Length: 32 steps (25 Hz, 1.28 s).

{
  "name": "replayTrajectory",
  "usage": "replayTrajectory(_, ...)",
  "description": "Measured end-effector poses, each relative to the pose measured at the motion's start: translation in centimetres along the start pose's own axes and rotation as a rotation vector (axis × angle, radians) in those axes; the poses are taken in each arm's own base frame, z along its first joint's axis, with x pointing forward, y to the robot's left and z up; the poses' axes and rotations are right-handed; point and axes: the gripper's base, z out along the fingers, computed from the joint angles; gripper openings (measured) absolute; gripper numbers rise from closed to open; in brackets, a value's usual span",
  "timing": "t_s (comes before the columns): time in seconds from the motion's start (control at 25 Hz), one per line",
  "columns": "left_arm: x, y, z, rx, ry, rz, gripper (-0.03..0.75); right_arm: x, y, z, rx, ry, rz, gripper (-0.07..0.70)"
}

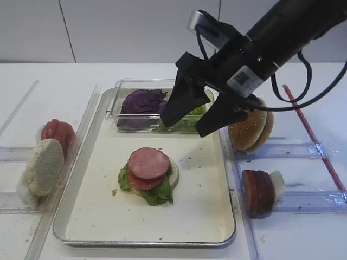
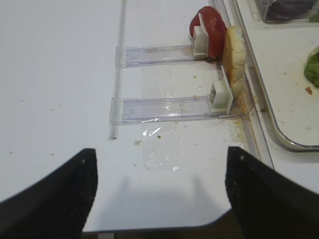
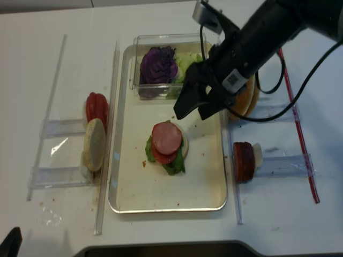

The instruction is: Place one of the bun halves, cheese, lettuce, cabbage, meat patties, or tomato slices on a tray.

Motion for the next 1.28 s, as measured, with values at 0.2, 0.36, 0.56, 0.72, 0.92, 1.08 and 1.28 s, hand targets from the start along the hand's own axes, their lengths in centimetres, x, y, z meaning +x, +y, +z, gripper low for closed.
replayTrajectory(0.2, 0.0, 0.0, 0.0, 0.0, 0.0, 0.0, 0.492, -0.4, 0.2, -1.4, 0.128, 0.009, -0.021, 0.562)
replayTrajectory(0.36, 0.0, 0.0, 0.0, 0.0, 0.0, 0.0, 0.492, 0.0, 0.3, -2.2, 0.195, 0.015, -0.033, 0.562)
replayTrajectory(0.56, 0.0, 0.0, 0.0, 0.0, 0.0, 0.0, 0.492, 0.6, 0.5, -3.2, 0.28, 0.021, -0.064, 0.562)
replayTrajectory(0.72, 0.0, 0.0, 0.0, 0.0, 0.0, 0.0, 0.492, 1.0, 0.3, -4.0, 0.368, 0.025, -0.06, 0.562)
replayTrajectory(0.92, 0.0, 0.0, 0.0, 0.0, 0.0, 0.0, 0.492, 1.4, -0.1, -5.0, 0.49, 0.031, -0.058, 0.562)
replayTrajectory(1.08, 0.0, 0.0, 0.0, 0.0, 0.0, 0.0, 0.492, 1.8, 0.1, -6.0, 0.553, 0.02, -0.078, 0.562)
replayTrajectory(1.28, 0.0, 0.0, 0.0, 0.0, 0.0, 0.0, 0.492, 2.2, -0.1, -7.2, 0.618, 0.003, -0.063, 0.562)
